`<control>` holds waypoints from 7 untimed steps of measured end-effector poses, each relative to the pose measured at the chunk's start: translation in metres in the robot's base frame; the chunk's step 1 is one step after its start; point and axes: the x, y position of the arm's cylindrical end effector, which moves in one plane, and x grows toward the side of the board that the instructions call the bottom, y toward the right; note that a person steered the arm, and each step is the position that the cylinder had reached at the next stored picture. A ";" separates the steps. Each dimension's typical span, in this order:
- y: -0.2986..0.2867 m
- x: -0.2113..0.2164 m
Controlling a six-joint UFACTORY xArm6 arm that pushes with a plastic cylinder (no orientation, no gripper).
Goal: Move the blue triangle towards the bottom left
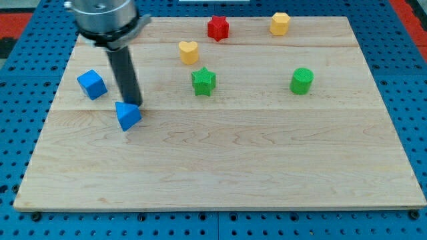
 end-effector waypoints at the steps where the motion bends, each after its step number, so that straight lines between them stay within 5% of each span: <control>1: -0.022 0.051; 3: 0.052 0.046; 7: -0.008 0.071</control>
